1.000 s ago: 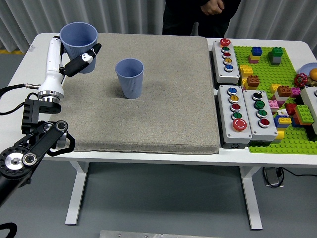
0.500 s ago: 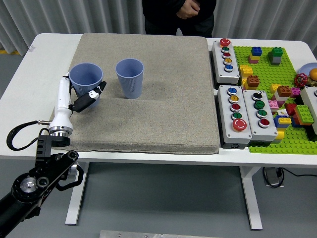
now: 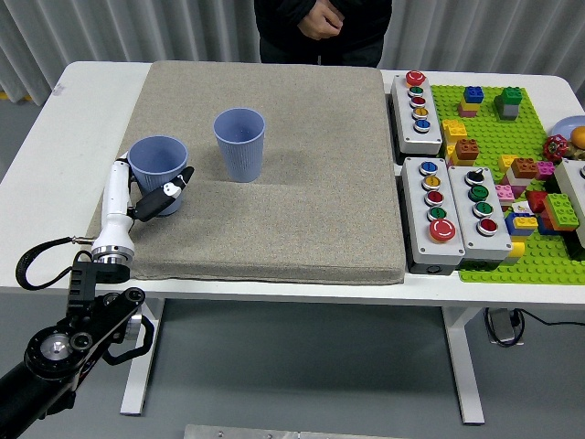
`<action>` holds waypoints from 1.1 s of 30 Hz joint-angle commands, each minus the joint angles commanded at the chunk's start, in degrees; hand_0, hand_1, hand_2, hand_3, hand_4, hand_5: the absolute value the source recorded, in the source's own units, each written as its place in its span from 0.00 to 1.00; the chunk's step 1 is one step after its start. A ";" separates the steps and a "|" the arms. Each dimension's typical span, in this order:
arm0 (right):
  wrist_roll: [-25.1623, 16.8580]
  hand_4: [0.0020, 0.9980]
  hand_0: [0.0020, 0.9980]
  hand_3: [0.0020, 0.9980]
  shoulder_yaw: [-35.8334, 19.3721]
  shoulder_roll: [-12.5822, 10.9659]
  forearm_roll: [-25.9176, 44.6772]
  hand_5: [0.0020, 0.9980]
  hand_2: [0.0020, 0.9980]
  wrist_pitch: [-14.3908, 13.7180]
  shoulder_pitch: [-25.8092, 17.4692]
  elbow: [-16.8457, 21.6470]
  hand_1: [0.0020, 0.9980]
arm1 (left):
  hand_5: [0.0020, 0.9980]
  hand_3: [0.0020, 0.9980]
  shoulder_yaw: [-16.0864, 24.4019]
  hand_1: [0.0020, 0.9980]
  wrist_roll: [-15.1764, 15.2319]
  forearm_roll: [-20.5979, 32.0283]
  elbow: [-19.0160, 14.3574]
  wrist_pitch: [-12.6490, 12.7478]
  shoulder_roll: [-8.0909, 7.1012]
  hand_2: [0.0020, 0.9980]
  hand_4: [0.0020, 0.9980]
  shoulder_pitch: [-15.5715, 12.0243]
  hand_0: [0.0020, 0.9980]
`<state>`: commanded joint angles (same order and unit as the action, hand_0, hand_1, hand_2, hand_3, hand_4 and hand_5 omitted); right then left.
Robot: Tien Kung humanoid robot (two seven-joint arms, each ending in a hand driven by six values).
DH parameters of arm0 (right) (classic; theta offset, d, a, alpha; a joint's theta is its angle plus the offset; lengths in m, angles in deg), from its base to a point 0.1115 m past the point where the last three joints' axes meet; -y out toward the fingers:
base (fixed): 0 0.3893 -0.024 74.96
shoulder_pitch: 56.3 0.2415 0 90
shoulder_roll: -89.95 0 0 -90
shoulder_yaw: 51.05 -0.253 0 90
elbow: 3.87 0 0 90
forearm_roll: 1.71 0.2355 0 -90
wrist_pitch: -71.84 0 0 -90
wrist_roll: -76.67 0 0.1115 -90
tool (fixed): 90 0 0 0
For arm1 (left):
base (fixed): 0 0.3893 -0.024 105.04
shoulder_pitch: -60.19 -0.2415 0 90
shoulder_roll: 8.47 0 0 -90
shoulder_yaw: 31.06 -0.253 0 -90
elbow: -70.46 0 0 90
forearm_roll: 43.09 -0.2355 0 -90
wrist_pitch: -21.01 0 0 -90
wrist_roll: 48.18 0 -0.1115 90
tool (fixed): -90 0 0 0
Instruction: Pick cup pour cup place
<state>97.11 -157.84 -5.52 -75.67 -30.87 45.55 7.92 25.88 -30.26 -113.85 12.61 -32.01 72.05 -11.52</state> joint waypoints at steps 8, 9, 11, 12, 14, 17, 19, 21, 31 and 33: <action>-0.04 0.00 0.69 0.59 0.10 0.02 0.25 0.14 0.59 -0.01 0.15 -0.03 0.64 | 0.36 0.51 0.11 0.50 0.83 1.33 0.28 -1.05 0.22 0.52 0.75 0.13 0.51; -0.03 0.00 0.69 0.59 0.10 0.02 0.25 0.14 0.59 -0.01 0.16 -0.03 0.64 | 0.38 0.60 0.14 0.52 0.82 1.36 0.35 -1.26 0.24 0.59 0.75 0.13 0.54; -0.03 0.00 0.69 0.59 0.10 0.02 0.25 0.14 0.59 -0.01 0.16 -0.03 0.64 | 0.38 0.60 0.16 0.52 0.82 1.37 0.38 -1.36 0.26 0.59 0.75 0.13 0.54; -0.05 0.00 0.69 0.59 0.13 0.02 0.32 0.14 0.59 -0.02 0.15 -0.04 0.64 | 0.38 0.60 0.28 0.52 0.90 1.55 0.59 -2.02 0.35 0.59 0.75 0.08 0.54; -0.07 0.00 0.69 0.59 0.17 0.02 0.40 0.14 0.59 -0.03 0.15 -0.05 0.64 | 0.38 0.60 0.39 0.52 0.98 1.70 0.77 -2.59 0.43 0.59 0.75 0.03 0.54; -0.07 0.00 0.69 0.59 0.23 0.02 0.47 0.14 0.59 -0.06 0.14 -0.07 0.64 | 0.39 0.63 0.54 0.54 1.05 1.75 0.90 -2.87 0.51 0.62 0.76 0.00 0.55; -0.06 0.00 0.69 0.59 0.27 0.03 0.51 0.14 0.59 -0.06 0.14 -0.07 0.64 | 0.39 0.63 0.67 0.54 1.13 1.89 0.92 -2.94 0.53 0.62 0.76 -0.01 0.55; -0.06 0.00 0.69 0.59 0.30 0.01 0.59 0.14 0.59 -0.09 0.12 -0.07 0.64 | 0.41 0.67 0.88 0.57 1.26 1.84 0.85 -3.02 0.53 0.66 0.79 -0.06 0.56; -0.08 0.00 0.69 0.59 0.43 -0.03 0.87 0.14 0.59 -0.13 0.32 -0.10 0.64 | 0.44 0.69 1.76 0.57 1.63 0.54 0.35 -3.48 0.63 0.67 0.81 -0.17 0.57; -0.08 0.00 0.69 0.59 0.45 -0.04 0.86 0.14 0.59 -0.12 0.32 -0.11 0.64 | 0.49 0.81 1.91 0.61 1.55 0.08 0.17 -3.64 0.63 0.72 0.88 -0.26 0.59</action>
<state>97.03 -157.39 -5.56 -74.81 -30.99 45.87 7.80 27.79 -28.71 -113.76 12.78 -35.65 72.68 -11.78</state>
